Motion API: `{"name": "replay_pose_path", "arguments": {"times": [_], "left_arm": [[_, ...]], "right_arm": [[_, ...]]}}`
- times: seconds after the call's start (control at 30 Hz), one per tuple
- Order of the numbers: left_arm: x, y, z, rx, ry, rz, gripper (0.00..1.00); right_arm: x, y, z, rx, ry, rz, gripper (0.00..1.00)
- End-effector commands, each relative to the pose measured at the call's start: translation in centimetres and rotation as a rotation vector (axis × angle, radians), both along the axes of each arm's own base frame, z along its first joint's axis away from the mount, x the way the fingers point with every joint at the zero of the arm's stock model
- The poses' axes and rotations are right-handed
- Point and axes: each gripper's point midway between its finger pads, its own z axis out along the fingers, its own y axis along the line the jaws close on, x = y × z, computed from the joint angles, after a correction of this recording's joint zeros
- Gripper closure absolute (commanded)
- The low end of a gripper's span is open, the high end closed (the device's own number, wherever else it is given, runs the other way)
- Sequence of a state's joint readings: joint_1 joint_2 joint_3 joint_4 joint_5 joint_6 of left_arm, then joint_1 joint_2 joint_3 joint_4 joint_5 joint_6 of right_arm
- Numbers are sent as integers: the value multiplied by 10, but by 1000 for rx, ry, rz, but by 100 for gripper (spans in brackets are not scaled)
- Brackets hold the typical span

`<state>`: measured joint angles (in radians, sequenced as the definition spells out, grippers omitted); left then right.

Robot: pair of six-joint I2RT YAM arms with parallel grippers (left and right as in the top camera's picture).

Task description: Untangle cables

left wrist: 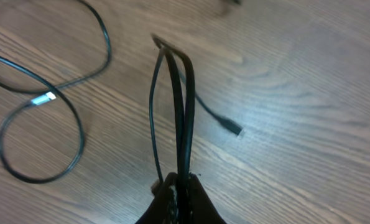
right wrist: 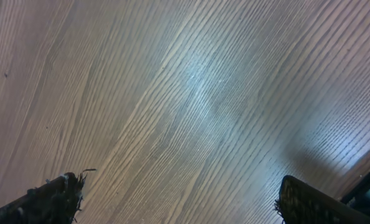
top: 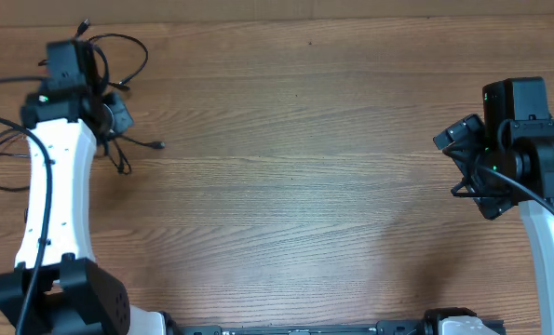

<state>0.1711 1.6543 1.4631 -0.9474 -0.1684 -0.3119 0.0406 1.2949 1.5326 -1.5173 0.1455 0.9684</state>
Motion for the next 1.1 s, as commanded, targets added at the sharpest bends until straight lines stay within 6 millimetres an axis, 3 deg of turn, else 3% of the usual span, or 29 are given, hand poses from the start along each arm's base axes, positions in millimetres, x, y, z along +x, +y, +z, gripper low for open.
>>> {"name": "replay_pose_path", "arguments": {"times": [0.0, 0.23, 0.43, 0.57, 0.83, 0.93, 1.07], "left_arm": [[-9, -7, -34, -39, 49, -3, 96], [-24, -22, -68, -87, 104, -38, 96], [-37, -30, -65, -83, 157, -83, 96], [-39, -31, -29, -53, 119, -145, 96], [-64, -34, 91, 28, -67, -214, 96], [-76, -33, 118, 60, -129, -212, 96], [-90, -32, 132, 93, -156, -227, 96]], "right_arm": [[2, -3, 9, -9, -35, -6, 0], [2, -3, 9, -9, -35, -6, 0], [2, -3, 9, -9, -35, -6, 0], [2, -3, 9, -9, -35, -6, 0], [2, -3, 10, -9, -36, -6, 0], [2, -3, 9, -9, -35, -6, 0], [2, -3, 9, -9, -35, -6, 0]]}}
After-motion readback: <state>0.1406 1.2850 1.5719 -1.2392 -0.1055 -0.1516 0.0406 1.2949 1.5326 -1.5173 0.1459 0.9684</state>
